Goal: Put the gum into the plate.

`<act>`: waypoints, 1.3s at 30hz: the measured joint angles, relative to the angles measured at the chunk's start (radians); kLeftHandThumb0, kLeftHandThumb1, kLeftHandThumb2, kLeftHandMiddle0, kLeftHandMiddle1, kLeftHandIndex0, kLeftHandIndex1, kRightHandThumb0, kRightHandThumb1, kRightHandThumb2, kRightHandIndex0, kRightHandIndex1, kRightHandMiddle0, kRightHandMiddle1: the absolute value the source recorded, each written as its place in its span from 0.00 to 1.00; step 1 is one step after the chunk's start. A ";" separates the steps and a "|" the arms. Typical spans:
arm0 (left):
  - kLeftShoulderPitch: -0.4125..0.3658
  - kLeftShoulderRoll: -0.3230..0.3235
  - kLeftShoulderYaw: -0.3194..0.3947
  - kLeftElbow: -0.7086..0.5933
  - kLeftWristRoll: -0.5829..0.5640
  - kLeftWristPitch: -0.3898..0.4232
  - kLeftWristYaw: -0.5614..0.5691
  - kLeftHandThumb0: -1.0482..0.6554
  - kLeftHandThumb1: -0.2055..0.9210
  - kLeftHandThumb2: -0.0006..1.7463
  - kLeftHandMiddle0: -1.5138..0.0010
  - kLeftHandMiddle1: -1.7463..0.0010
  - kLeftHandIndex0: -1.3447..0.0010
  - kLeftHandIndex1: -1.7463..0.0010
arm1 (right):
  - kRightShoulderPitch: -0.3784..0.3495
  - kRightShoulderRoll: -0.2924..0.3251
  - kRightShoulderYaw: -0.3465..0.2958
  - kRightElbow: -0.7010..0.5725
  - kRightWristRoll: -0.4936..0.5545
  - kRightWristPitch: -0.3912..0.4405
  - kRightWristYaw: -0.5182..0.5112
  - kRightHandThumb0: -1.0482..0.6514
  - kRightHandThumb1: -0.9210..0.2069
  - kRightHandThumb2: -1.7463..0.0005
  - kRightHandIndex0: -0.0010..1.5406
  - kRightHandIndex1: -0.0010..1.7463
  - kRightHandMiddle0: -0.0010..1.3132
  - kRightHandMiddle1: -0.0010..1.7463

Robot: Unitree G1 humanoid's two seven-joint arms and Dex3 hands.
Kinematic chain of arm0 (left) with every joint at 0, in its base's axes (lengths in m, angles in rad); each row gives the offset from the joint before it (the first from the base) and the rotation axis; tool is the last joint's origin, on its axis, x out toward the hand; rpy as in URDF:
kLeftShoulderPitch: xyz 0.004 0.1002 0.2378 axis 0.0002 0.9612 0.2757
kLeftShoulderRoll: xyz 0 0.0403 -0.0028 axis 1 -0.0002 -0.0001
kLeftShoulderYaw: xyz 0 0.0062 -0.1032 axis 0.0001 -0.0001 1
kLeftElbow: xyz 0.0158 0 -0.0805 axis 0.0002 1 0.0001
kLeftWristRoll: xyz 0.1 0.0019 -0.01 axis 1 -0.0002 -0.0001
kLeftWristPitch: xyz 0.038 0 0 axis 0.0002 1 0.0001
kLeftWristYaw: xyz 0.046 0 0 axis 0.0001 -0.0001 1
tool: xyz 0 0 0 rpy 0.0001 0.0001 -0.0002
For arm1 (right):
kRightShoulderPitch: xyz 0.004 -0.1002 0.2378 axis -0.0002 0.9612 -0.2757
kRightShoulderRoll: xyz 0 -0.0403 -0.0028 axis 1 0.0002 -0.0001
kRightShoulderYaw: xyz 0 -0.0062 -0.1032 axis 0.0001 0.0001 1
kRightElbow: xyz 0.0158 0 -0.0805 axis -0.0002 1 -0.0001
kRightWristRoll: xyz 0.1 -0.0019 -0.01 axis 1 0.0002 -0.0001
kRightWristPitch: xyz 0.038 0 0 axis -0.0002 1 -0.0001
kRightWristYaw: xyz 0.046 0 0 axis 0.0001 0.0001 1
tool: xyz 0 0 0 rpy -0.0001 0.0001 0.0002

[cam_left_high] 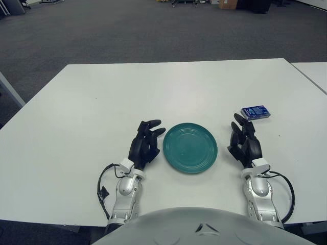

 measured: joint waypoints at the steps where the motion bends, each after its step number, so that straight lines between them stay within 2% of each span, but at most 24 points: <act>1: 0.000 0.000 -0.001 0.000 0.000 -0.001 0.001 0.18 1.00 0.45 0.72 0.52 0.84 0.34 | 0.000 0.000 0.000 0.000 0.000 0.000 0.000 0.14 0.00 0.51 0.21 0.01 0.00 0.34; 22: -0.003 0.002 0.009 0.000 -0.002 0.012 0.013 0.17 1.00 0.44 0.74 0.52 0.83 0.34 | -0.012 -0.007 0.000 0.010 -0.002 0.004 -0.001 0.13 0.00 0.52 0.21 0.00 0.00 0.34; 26: -0.003 0.002 0.016 -0.003 -0.005 0.022 0.020 0.18 1.00 0.44 0.74 0.51 0.83 0.34 | -0.009 -0.022 0.001 -0.016 -0.032 0.040 0.002 0.14 0.00 0.54 0.23 0.01 0.00 0.35; 31: -0.003 0.002 0.030 -0.011 -0.009 0.043 0.021 0.17 1.00 0.45 0.75 0.51 0.84 0.35 | -0.012 -0.113 -0.008 -0.080 -0.168 0.118 -0.003 0.14 0.00 0.60 0.25 0.02 0.00 0.38; 39: -0.002 0.003 0.035 -0.026 -0.010 0.050 0.016 0.18 1.00 0.44 0.76 0.51 0.84 0.35 | -0.010 -0.312 -0.037 -0.202 -0.525 0.225 -0.052 0.12 0.00 0.72 0.24 0.01 0.00 0.37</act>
